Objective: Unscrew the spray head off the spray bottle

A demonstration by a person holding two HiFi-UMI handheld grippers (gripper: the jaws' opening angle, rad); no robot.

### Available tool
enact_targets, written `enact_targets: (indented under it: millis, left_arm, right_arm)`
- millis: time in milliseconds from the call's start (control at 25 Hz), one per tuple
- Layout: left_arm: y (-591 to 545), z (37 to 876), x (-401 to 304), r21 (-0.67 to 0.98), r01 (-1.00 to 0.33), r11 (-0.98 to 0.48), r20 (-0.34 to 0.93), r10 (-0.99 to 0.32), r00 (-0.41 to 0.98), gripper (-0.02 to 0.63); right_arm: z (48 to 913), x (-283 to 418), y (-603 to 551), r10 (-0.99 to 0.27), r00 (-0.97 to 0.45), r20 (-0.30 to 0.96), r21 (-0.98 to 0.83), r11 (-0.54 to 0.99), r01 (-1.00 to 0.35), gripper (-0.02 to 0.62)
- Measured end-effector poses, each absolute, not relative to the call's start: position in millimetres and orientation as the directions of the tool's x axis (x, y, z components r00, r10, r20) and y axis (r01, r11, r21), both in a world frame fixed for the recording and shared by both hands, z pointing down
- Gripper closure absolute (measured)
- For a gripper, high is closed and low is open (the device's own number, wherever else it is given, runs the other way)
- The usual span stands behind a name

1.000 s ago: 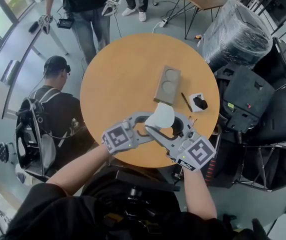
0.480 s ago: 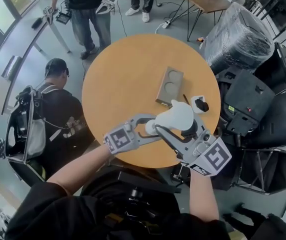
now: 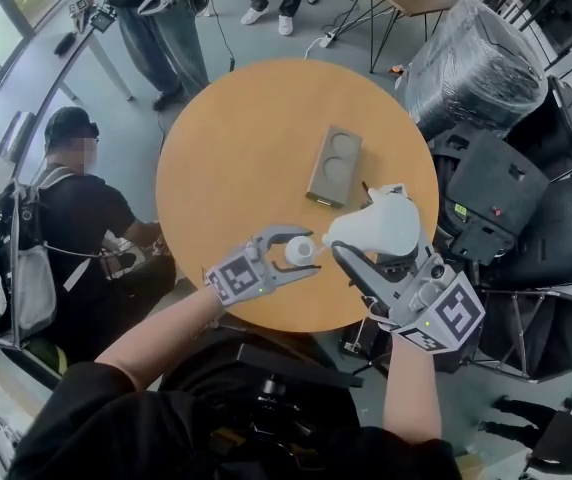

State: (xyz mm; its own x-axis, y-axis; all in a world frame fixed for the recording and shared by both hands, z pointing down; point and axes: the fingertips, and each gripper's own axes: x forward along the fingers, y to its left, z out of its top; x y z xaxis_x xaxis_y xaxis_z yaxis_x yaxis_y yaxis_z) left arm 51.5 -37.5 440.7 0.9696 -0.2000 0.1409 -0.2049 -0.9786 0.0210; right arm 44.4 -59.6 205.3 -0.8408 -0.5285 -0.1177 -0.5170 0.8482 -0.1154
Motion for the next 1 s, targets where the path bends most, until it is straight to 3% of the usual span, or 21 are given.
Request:
enact_targets:
  millis: [400, 1000]
  left_arm:
    - [-54.4, 467.8, 52.6, 0.030, -0.226, -0.974, 0.105, -0.222, 0.969, 0.299]
    - [-99.9, 536.4, 40.1, 0.068, -0.296, -0.953, 0.117, -0.287, 0.951, 0.301]
  right_arm:
    - [312.6, 70.2, -100.4, -0.596, -0.788, 0.155, -0.196, 0.763, -0.616, 0.347]
    - [533.5, 77.8, -130.9, -0.480, -0.712, 0.513, -0.374, 0.621, -0.688, 0.347]
